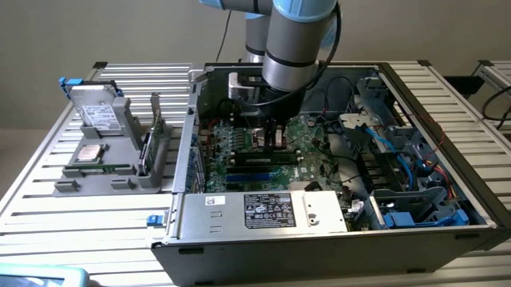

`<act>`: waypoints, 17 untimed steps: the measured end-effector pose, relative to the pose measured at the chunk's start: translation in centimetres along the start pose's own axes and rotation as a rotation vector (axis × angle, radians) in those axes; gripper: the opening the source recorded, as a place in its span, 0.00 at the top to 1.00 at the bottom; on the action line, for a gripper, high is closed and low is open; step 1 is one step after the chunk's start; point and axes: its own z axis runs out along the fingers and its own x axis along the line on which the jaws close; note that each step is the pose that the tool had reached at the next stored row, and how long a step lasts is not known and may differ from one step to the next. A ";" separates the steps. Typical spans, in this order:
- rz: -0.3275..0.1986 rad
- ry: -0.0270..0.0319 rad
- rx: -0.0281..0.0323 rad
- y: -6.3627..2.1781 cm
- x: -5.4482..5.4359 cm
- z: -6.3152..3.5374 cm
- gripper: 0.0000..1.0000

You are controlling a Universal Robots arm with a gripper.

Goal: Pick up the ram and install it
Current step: 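Press down the ram until it locks into place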

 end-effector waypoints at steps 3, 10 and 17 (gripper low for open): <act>0.000 0.0035 0.0043 0.67 -0.2 0.10 0.89; 0.001 0.0039 0.0236 1.96 -0.7 0.56 0.89; 0.001 0.0064 0.0229 2.22 -0.7 1.45 0.89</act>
